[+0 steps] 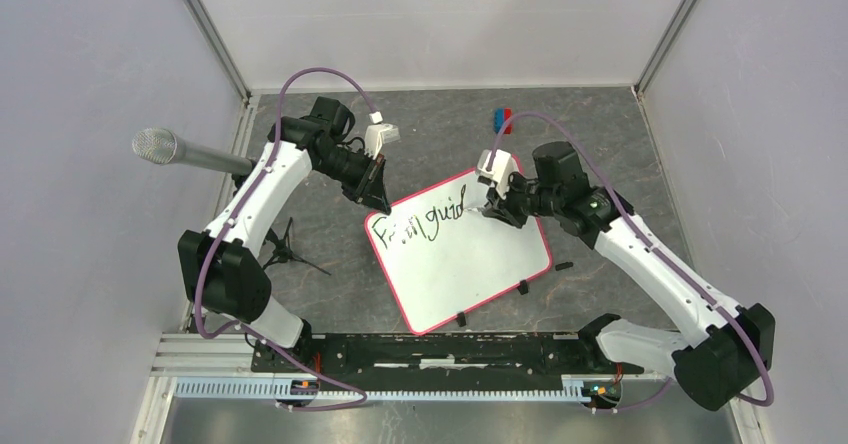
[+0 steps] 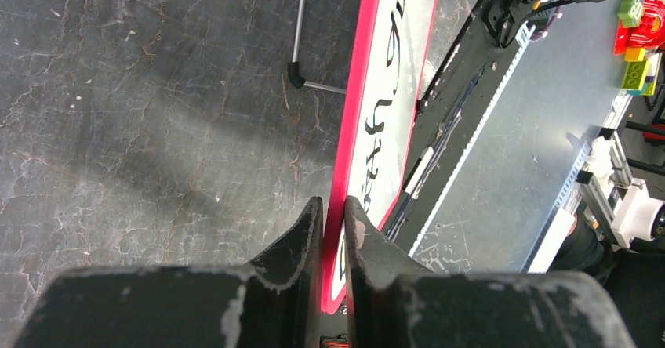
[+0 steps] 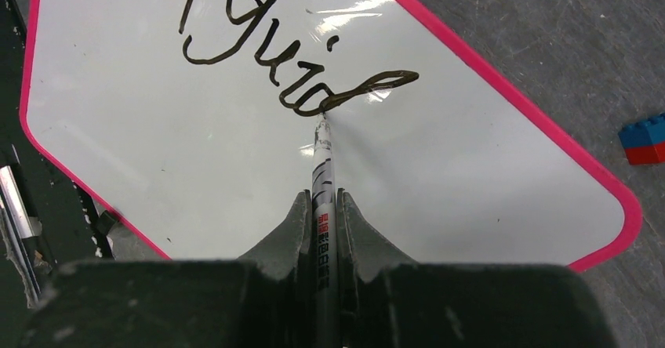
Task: Write a sentence on the whiteboard
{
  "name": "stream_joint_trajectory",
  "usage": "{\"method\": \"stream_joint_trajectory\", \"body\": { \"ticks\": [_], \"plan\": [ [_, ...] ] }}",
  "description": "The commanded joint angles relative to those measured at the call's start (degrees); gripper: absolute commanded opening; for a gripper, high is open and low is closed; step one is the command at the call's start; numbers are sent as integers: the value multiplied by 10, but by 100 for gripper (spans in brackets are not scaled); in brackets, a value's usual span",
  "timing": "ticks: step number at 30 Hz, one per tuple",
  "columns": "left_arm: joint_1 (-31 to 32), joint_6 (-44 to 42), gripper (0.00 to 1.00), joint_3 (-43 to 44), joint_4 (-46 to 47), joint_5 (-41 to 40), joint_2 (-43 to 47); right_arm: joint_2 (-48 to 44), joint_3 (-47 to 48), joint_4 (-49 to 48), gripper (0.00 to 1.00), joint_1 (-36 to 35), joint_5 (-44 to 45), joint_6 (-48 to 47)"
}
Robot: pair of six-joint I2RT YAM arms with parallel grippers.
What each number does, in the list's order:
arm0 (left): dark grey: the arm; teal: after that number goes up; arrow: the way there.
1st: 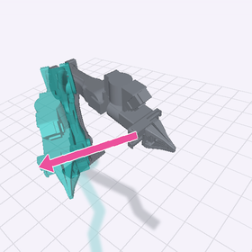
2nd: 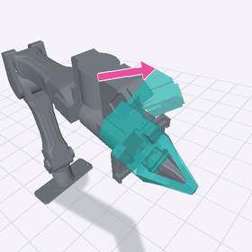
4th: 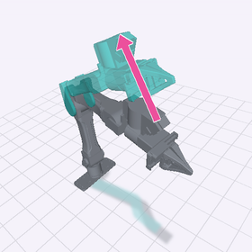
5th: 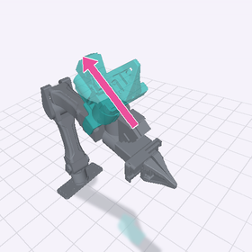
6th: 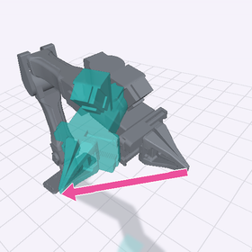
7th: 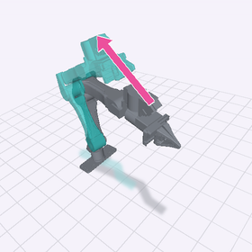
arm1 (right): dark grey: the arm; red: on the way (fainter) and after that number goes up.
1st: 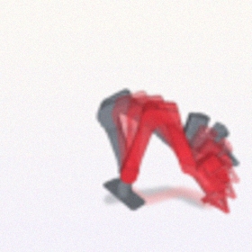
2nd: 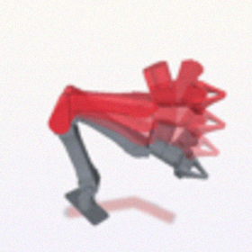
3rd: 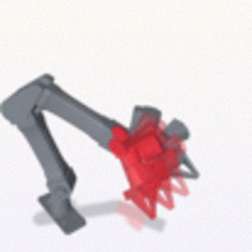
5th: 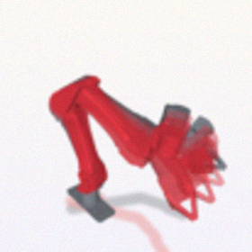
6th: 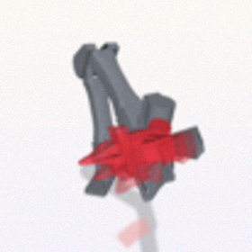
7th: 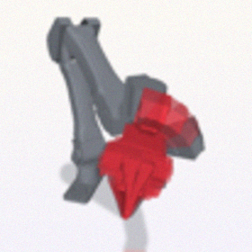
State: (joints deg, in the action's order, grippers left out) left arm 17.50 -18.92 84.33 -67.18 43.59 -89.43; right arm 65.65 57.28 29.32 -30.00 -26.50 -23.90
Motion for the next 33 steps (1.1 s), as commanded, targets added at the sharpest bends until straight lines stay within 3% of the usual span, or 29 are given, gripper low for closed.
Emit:
{"method": "stream_joint_trajectory", "body": {
  "ticks": [1, 24, 33],
  "plan": [
    [6, -24, 2, 2, 11, -3, 7, -13, -10, 27, 0, -1, 21, -17],
    [9, -25, 2, 5, 9, -6, 4, -15, 30, -2, 0, 3, 26, -11],
    [9, -25, 2, 4, 9, -6, 5, -8, 21, 2, 0, 8, 70, -24]
  ]
}}
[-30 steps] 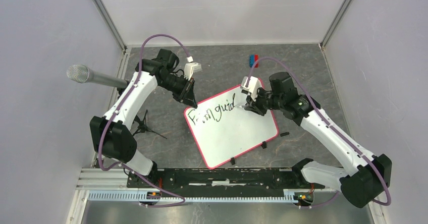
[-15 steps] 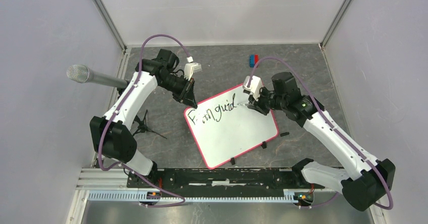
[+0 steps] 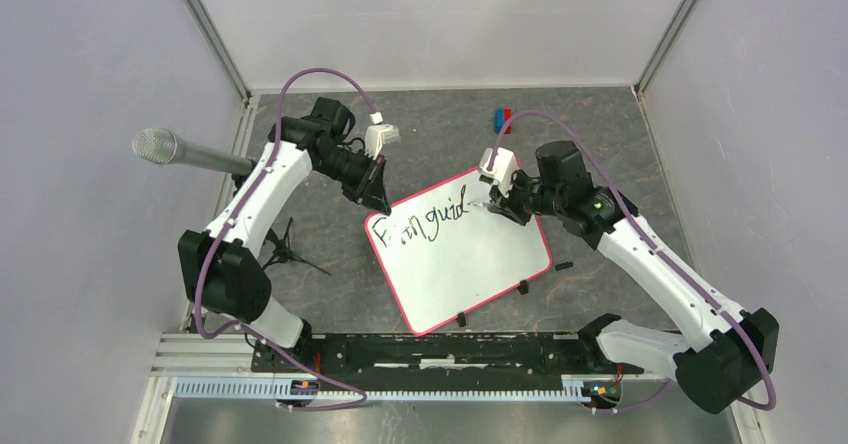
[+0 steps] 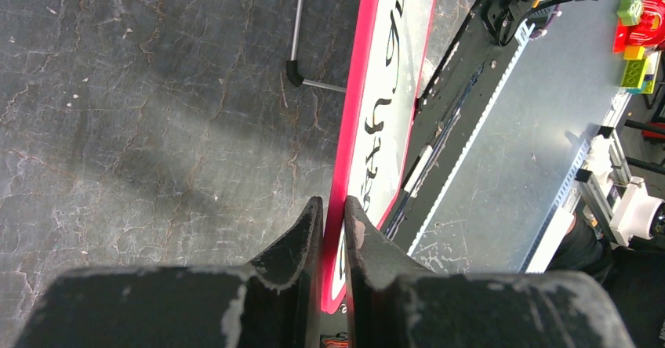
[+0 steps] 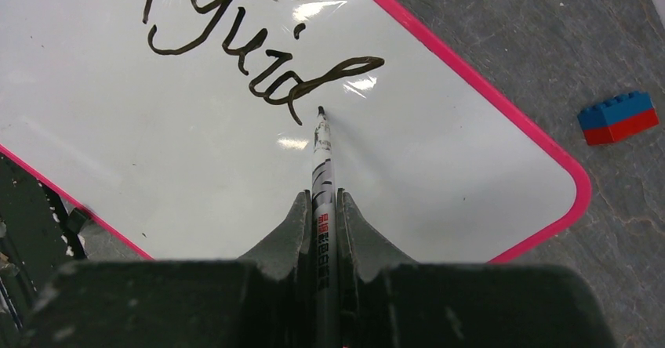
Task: Write a sentence on the whiteboard
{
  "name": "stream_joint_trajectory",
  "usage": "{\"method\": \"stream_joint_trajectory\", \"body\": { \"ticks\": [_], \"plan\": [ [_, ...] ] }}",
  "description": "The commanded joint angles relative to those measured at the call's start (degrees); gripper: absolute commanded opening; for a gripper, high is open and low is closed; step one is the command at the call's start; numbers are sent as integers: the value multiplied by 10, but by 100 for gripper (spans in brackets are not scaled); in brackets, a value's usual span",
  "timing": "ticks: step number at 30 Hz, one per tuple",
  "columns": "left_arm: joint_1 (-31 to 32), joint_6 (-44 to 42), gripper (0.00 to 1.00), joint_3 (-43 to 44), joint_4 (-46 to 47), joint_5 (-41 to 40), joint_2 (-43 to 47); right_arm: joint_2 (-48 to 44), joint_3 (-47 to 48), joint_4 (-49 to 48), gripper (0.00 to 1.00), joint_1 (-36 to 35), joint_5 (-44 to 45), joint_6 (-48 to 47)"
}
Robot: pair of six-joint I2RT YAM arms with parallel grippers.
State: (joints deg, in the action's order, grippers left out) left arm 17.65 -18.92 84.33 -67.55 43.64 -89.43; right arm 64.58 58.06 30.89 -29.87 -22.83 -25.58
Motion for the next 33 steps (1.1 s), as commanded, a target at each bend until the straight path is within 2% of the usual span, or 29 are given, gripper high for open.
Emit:
{"method": "stream_joint_trajectory", "body": {
  "ticks": [1, 9, 23, 33],
  "plan": [
    [7, -25, 2, 4, 13, -7, 5, 1, 14, -12, 0, 11, 37, -9],
    [7, -26, 2, 3, 13, -6, 4, 5, 34, -6, 0, 36, 42, -13],
    [7, -27, 2, 3, 13, -6, 5, 25, 50, -8, 0, 34, -27, 3],
    [7, -26, 2, 5, 13, -6, 3, 9, 7, 7, 0, 24, -32, -8]
  ]
}}
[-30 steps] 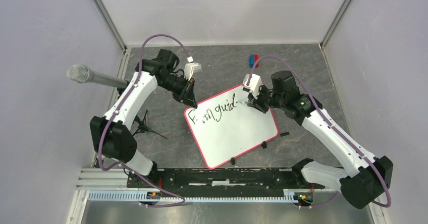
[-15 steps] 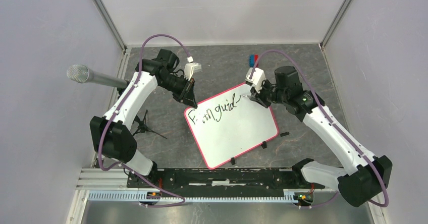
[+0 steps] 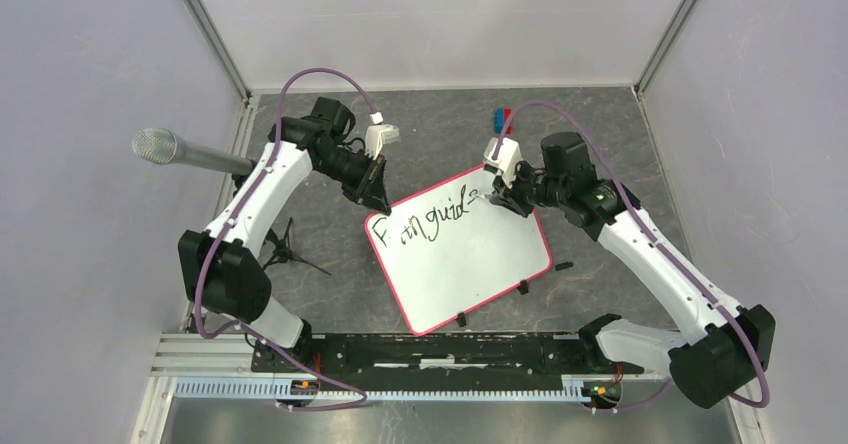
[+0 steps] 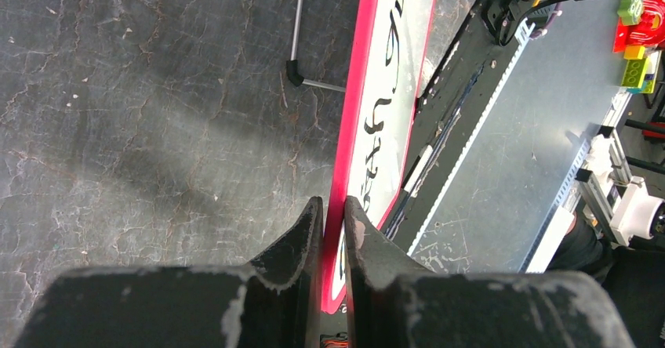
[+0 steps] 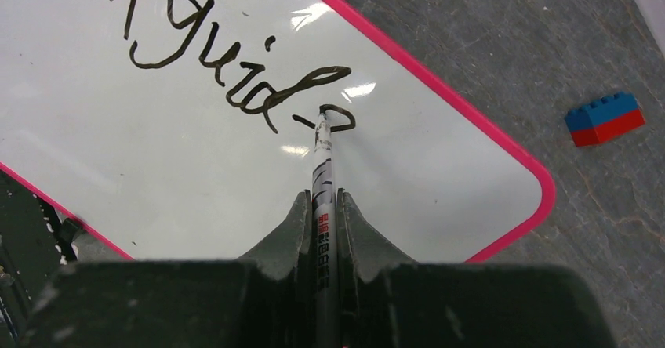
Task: Write a sentence on the whiteboard
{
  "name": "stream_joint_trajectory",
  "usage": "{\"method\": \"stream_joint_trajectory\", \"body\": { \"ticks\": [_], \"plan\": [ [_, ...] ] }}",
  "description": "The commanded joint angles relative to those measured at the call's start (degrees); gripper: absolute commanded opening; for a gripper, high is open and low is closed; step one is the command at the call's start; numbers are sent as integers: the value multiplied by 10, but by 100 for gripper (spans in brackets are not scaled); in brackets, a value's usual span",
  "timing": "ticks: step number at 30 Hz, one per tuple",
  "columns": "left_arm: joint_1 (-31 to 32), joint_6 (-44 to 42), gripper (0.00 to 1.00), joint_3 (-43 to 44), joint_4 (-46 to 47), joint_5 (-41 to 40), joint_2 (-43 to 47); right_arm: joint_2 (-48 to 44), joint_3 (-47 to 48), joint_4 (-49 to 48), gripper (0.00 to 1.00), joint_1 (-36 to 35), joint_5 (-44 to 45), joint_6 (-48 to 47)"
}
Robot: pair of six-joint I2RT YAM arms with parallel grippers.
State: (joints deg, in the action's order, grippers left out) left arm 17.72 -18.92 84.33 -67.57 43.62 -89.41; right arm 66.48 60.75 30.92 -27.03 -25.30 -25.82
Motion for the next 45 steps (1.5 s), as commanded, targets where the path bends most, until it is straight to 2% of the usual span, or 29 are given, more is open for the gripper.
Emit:
{"method": "stream_joint_trajectory", "body": {
  "ticks": [1, 9, 17, 24, 35, 45],
  "plan": [
    [6, -26, 2, 5, 13, -6, 3, -11, -22, 9, 0, -5, -8, -6],
    [7, -25, 2, 5, 13, -7, 5, -25, -39, 22, 0, -6, 13, -19],
    [7, -25, 2, 7, 13, -6, 2, -28, -10, 39, 0, 8, 44, -31],
    [8, -27, 2, 7, 11, -6, 4, -33, 25, 36, 0, 20, 29, -23],
    [10, -27, 2, 11, 9, -6, 2, -24, 24, 7, 0, 34, 49, -11],
    [10, -28, 2, 9, 9, -6, 2, -6, 26, -4, 0, 33, 19, 2]
  ]
}}
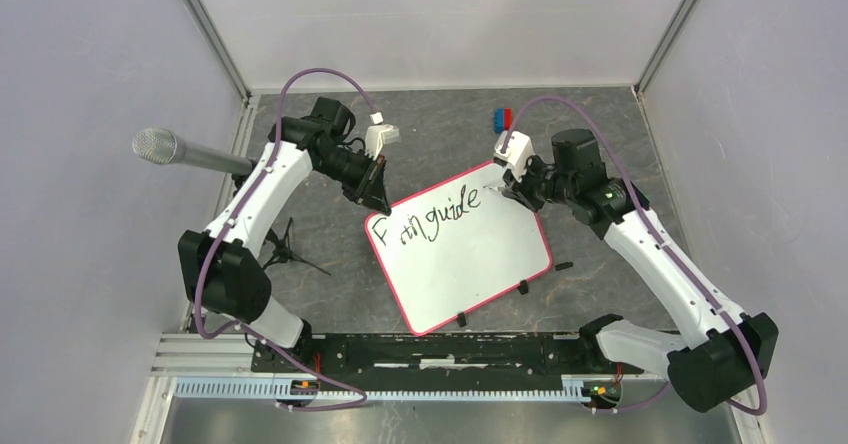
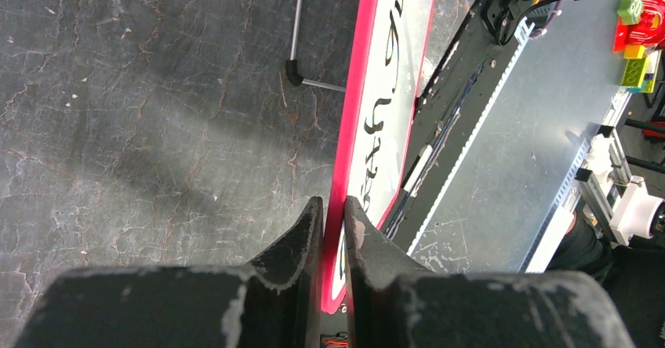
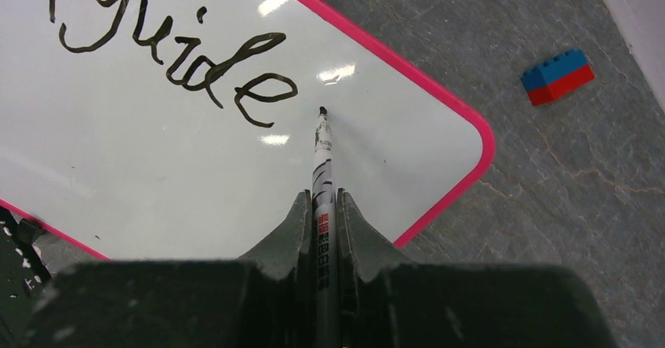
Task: Write a sentence on the whiteboard
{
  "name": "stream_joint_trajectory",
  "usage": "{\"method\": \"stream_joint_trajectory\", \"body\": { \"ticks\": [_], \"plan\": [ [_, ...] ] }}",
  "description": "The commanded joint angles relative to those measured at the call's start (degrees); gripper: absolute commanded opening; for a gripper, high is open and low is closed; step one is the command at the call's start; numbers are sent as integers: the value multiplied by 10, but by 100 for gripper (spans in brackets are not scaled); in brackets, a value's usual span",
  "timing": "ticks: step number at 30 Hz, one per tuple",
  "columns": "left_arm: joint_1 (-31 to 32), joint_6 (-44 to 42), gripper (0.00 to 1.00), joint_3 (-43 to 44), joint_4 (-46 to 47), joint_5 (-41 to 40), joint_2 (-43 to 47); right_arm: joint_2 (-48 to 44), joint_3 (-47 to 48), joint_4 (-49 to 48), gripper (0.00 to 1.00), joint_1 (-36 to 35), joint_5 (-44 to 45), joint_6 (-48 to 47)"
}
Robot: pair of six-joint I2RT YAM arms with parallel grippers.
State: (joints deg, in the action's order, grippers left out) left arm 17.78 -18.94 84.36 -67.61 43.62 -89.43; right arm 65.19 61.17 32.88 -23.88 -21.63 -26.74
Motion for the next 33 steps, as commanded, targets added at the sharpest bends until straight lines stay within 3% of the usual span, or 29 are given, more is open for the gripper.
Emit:
{"method": "stream_joint_trajectory", "body": {
  "ticks": [1, 11, 33],
  "plan": [
    [9, -28, 2, 9, 10, -6, 2, 8, 23, -23, 0, 2, -23, 13],
    [9, -27, 2, 10, 10, -6, -1, 5, -1, 7, 0, -4, -34, -11],
    [11, -27, 2, 12, 10, -9, -4, -20, -32, 45, 0, -1, 31, -52]
  ]
}}
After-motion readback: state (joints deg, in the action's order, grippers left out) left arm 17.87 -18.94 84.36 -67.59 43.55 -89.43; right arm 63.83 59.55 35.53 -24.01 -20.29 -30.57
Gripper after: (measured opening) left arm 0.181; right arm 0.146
